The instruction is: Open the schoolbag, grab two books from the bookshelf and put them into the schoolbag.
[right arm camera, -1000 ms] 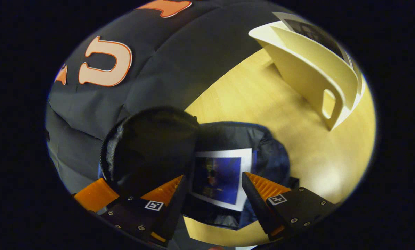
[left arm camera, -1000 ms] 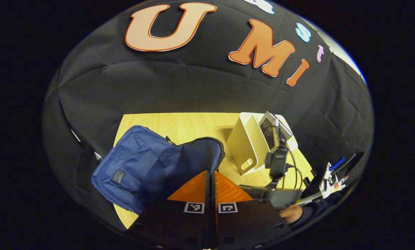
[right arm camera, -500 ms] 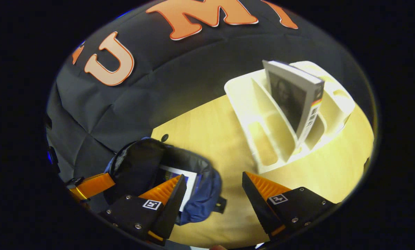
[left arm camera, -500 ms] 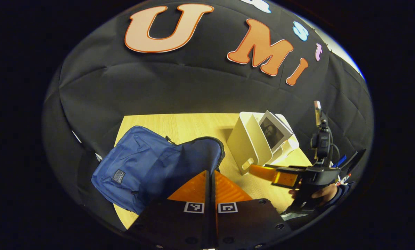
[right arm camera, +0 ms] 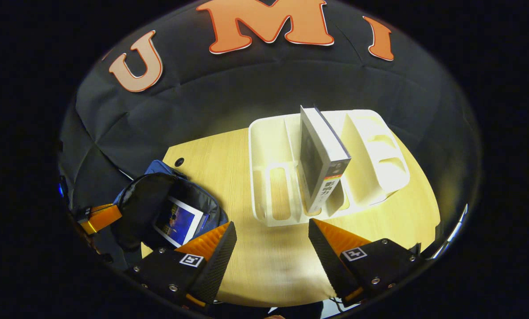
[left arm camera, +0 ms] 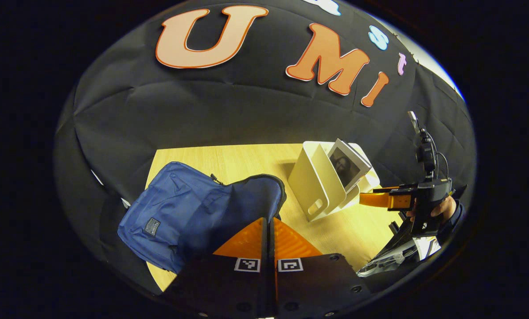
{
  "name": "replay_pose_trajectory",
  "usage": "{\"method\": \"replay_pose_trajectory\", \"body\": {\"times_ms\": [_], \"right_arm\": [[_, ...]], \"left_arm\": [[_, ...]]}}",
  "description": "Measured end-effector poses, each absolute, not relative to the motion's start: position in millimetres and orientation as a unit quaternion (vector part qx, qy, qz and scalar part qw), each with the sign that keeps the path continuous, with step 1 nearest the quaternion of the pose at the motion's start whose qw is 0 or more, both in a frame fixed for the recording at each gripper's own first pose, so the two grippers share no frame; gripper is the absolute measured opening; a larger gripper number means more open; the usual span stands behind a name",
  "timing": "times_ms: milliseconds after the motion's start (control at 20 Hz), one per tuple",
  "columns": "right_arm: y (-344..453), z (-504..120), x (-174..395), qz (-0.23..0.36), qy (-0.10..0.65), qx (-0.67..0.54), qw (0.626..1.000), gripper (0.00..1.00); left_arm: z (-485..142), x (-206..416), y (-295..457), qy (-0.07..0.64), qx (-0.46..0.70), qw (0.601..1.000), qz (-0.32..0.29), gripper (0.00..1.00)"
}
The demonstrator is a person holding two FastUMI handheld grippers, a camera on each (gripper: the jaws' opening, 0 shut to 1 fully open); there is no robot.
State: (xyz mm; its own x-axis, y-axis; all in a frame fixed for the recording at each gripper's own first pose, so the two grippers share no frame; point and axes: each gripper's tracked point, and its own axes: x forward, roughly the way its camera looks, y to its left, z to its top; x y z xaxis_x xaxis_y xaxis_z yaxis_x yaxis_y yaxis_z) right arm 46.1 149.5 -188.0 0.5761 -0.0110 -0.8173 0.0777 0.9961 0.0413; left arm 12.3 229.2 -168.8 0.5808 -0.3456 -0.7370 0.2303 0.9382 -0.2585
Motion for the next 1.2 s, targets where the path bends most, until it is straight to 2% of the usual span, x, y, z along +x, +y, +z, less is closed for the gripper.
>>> {"method": "replay_pose_trajectory", "body": {"times_ms": [400,750,1100,1150,1200], "right_arm": [[88.1,-163.9,97.5,-0.05,0.478,-0.024,0.876,0.97],[75.1,-169.1,144.6,-0.049,0.516,-0.043,0.854,0.96],[67.1,-171.5,176.0,-0.043,0.559,-0.076,0.825,0.86],[68.4,-175.5,178.0,-0.042,0.567,-0.07,0.82,0.83],[70.5,-180.8,177.8,-0.04,0.58,-0.061,0.811,0.75]], "left_arm": [[-170.9,9.0,227.3,0.427,-0.076,0.885,-0.17,0.0],[-176.5,5.5,230.1,0.431,-0.085,0.882,-0.17,0.0],[-184.0,0.6,230.0,0.436,-0.101,0.878,-0.17,0.0],[-185.4,-0.3,230.6,0.438,-0.105,0.877,-0.169,0.0],[-186.1,-1.1,230.8,0.439,-0.107,0.876,-0.169,0.01]]}}
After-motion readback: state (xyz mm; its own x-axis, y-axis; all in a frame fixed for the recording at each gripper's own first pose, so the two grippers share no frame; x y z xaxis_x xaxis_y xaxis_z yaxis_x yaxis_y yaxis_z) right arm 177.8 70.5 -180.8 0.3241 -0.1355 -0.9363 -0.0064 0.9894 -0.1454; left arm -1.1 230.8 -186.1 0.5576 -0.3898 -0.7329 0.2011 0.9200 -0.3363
